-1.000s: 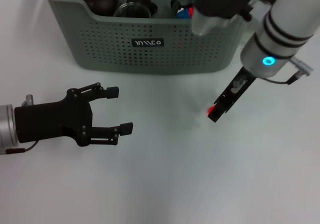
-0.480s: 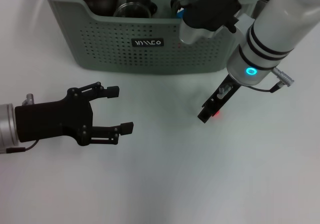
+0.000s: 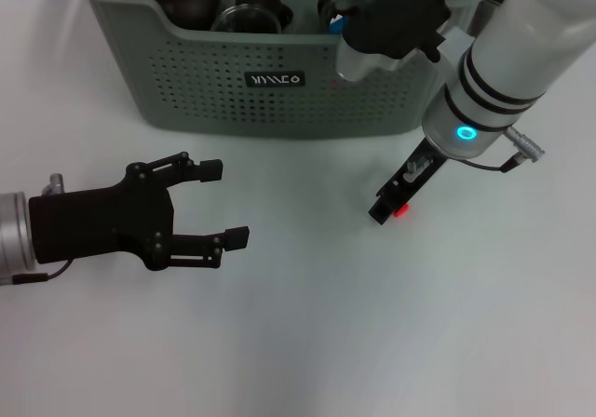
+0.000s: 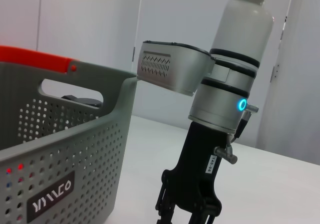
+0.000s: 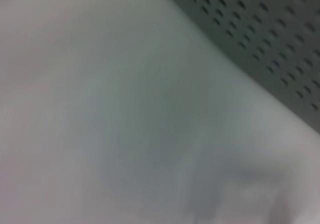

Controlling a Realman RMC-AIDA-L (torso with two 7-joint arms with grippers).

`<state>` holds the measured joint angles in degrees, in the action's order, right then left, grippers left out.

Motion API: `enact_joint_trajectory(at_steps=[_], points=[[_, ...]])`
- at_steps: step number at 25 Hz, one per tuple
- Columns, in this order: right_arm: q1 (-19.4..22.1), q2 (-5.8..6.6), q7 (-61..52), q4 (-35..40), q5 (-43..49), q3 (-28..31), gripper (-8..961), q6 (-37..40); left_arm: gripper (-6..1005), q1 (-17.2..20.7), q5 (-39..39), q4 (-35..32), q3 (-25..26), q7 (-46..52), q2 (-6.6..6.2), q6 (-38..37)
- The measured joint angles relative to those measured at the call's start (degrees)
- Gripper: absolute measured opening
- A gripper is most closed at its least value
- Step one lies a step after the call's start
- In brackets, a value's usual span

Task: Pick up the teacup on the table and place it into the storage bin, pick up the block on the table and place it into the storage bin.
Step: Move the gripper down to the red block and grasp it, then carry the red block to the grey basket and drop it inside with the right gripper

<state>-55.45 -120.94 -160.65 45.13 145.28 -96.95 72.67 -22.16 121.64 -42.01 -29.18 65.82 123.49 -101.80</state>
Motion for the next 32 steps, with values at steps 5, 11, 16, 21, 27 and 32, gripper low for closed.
enact_joint_trajectory(at_steps=[5,11,16,21,27,32], points=[[-0.38,0.00,-0.01,-1.55,0.00,-0.34,551,-1.03,948,-0.01,0.00,0.00,0.06,0.00,0.00,0.05],[-0.37,0.00,0.07,-1.93,0.00,-0.36,510,-1.31,948,-0.12,0.00,0.04,0.09,0.00,-0.07,0.13],[-0.36,0.00,0.13,-1.64,0.00,-1.13,430,-1.23,948,-0.14,0.00,0.15,0.23,0.00,-0.09,0.22],[0.35,0.26,0.16,2.71,0.00,-1.06,219,0.89,948,0.00,0.00,0.18,0.27,0.01,-0.11,0.22],[0.49,0.65,1.38,15.75,-0.16,5.85,197,12.39,948,0.16,0.00,0.00,0.35,0.00,-0.27,-0.14],[-3.02,0.82,2.76,29.08,-4.55,19.29,209,24.60,948,0.18,-0.15,-0.08,0.37,0.00,-0.27,-0.49]])
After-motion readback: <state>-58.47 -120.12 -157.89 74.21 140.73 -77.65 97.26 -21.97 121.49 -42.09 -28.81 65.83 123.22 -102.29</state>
